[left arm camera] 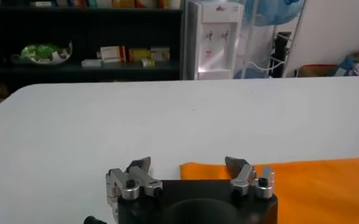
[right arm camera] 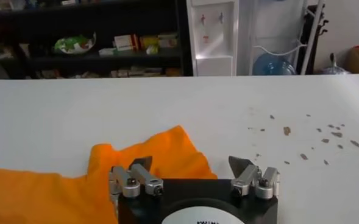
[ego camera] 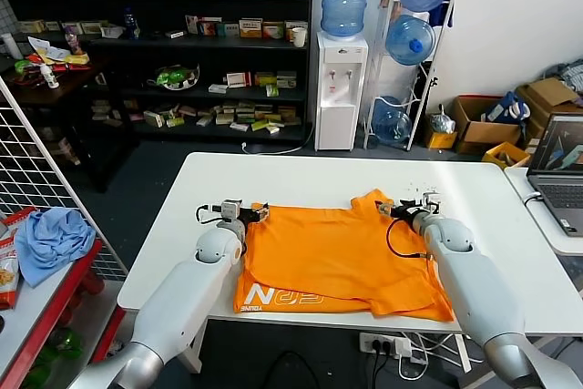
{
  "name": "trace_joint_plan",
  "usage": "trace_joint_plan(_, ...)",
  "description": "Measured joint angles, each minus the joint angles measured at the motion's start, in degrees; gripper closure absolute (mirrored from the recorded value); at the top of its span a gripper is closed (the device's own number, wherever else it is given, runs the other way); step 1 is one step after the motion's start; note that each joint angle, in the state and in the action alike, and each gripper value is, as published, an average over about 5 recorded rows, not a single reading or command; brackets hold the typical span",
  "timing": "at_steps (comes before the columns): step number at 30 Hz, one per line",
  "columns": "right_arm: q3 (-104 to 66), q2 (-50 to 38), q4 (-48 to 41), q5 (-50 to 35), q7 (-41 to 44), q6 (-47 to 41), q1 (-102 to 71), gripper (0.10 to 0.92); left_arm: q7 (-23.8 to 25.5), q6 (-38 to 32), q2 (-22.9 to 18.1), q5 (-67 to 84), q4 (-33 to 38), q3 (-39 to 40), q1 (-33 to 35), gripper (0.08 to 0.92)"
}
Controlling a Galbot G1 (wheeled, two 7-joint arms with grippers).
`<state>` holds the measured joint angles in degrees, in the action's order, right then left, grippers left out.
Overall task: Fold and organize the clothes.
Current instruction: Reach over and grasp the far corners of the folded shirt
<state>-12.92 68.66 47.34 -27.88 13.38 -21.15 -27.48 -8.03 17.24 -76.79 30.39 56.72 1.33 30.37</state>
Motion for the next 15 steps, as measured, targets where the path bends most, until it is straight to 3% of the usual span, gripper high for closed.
trace_joint_plan(5, 0.4, 0.8, -0.8, 0.3, 0.1, 0.0, 0.5, 0.294, 0.0, 0.3, -0.2, 0.0, -0.6, 0.2, -0.1, 0.209)
trace_joint_plan(15, 0.2, 1.7, -1.5, 0.0, -1.2, -0.6, 0.8, 0.588, 0.2, 0.5, 0.6, 0.7, 0.6, 0.6, 0.9, 0.492)
